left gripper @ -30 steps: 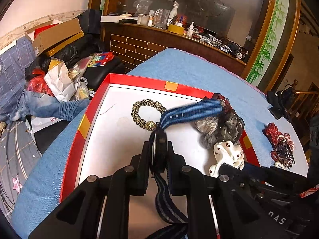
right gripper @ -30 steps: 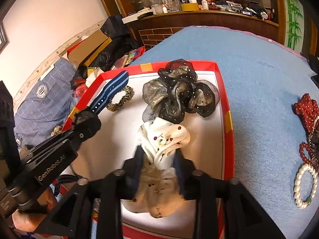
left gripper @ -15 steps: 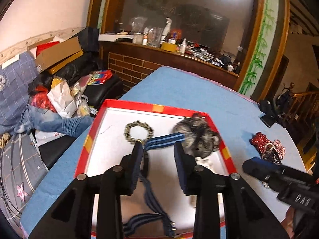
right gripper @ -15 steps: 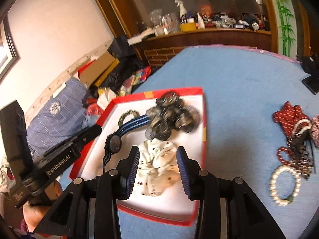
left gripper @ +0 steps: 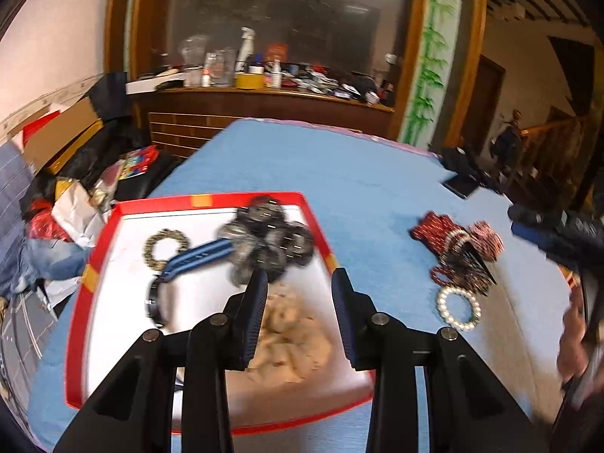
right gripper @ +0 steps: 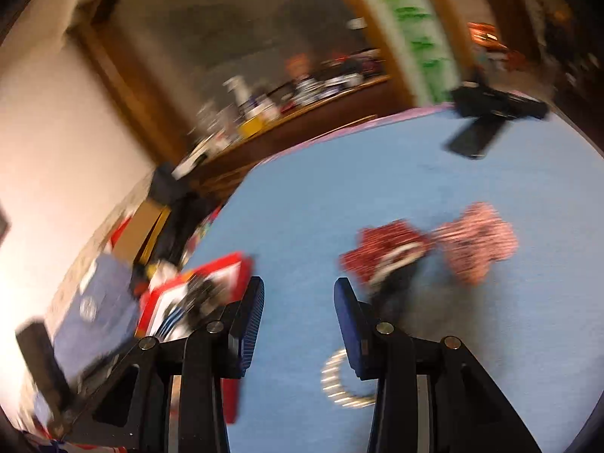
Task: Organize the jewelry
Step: 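Grasp the red plaid scrunchie with the right gripper while the left moves to the black claw clip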
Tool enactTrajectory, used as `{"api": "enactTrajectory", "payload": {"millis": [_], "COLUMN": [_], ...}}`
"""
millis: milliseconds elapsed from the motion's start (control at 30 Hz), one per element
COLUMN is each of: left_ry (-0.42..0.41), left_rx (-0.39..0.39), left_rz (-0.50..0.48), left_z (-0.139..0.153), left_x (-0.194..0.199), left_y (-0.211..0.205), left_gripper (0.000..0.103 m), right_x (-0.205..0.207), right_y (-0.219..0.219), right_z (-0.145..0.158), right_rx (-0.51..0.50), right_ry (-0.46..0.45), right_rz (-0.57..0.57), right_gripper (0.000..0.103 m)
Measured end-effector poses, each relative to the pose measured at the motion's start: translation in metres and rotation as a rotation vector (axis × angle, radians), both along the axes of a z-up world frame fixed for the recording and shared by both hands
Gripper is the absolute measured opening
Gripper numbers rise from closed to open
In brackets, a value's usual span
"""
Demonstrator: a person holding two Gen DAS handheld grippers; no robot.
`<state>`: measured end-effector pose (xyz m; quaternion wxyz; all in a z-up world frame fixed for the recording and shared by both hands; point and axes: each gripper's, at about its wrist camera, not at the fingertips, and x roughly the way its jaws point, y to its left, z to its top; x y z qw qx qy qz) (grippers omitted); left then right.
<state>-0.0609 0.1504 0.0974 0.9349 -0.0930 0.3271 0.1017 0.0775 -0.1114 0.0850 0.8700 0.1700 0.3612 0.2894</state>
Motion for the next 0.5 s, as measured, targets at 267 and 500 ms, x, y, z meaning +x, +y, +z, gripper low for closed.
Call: {"api": "enactTrajectory", "payload": {"millis": [267,500], "left_ry": [0.03,0.067], "left_rx": [-0.015,-0.077], "left_rz": [-0.066,-0.156], "left_z": [-0.008,-0.009], "left_x": [0.012,0.033], "left_y": [-0.024,-0.046], "left_gripper": [0.04,0.053], "right_x": [0.085,0.115], "right_y": [-0.078,-0.067], "right_z": [-0.029,-0.068], "right_rx": [-0.179,-0.197], "right_ry": [0.139,0.246], "right_rz": [-0.21,-0.187], "right_gripper": [0.052,0.056]}}
